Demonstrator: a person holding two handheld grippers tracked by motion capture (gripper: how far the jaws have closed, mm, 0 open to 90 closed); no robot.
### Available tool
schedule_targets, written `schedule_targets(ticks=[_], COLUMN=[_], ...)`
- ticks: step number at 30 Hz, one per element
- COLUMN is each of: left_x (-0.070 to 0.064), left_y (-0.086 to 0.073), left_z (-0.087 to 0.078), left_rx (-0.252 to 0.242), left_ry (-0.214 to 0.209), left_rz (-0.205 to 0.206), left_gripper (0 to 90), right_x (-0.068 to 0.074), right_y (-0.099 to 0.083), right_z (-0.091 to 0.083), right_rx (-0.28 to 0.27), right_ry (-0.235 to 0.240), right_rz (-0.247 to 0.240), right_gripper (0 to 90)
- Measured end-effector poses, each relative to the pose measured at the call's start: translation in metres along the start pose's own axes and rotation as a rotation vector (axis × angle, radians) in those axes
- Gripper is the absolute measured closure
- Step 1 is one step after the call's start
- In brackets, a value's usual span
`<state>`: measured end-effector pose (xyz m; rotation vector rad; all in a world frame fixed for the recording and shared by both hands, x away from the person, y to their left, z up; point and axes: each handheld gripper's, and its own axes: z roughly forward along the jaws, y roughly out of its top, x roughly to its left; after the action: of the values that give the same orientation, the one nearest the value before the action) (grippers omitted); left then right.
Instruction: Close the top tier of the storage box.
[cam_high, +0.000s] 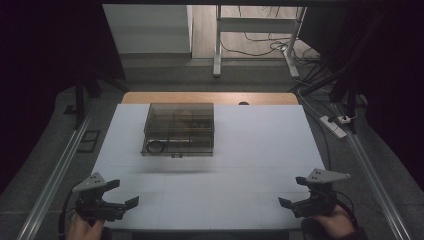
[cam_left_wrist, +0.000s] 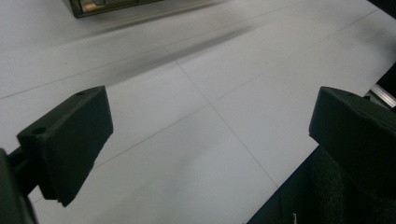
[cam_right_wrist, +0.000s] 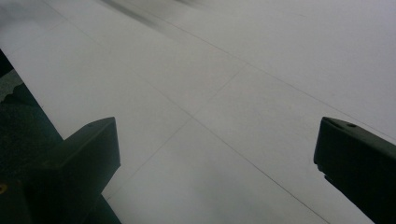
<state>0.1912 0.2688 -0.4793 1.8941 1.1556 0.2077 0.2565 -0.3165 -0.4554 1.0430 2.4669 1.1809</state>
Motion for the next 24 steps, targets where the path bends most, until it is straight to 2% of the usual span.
schedule_targets(ticks=[4, 9, 13, 24], left_x=[0.0, -0.005, -0.01, -0.016], left_y=[0.002, 0.006, 0.011, 0.018], left_z=[0.001, 0.007, 0.01, 0.019], left_rx=[-0.01, -0.001, -0.018, -0.027], left_ry=[-0.017, -0.031, -0.033, -0.053], left_rz=[0.006, 0.041, 0.067, 0.064], left_gripper=[0.9, 0.9, 0.9, 0.3], right_x=[0.0, 0.0, 0.0, 0.0], right_y=[0.0, 0.0, 0.0, 0.0], right_z=[0.0, 0.0, 0.0, 0.0], right_rx=[0.003, 0.002, 0.002, 0.006], right_ry=[0.0, 0.001, 0.001, 0.001], right_rz=[0.0, 0.001, 0.0, -0.001], right_gripper=[0.2, 0.2, 0.3, 0.2])
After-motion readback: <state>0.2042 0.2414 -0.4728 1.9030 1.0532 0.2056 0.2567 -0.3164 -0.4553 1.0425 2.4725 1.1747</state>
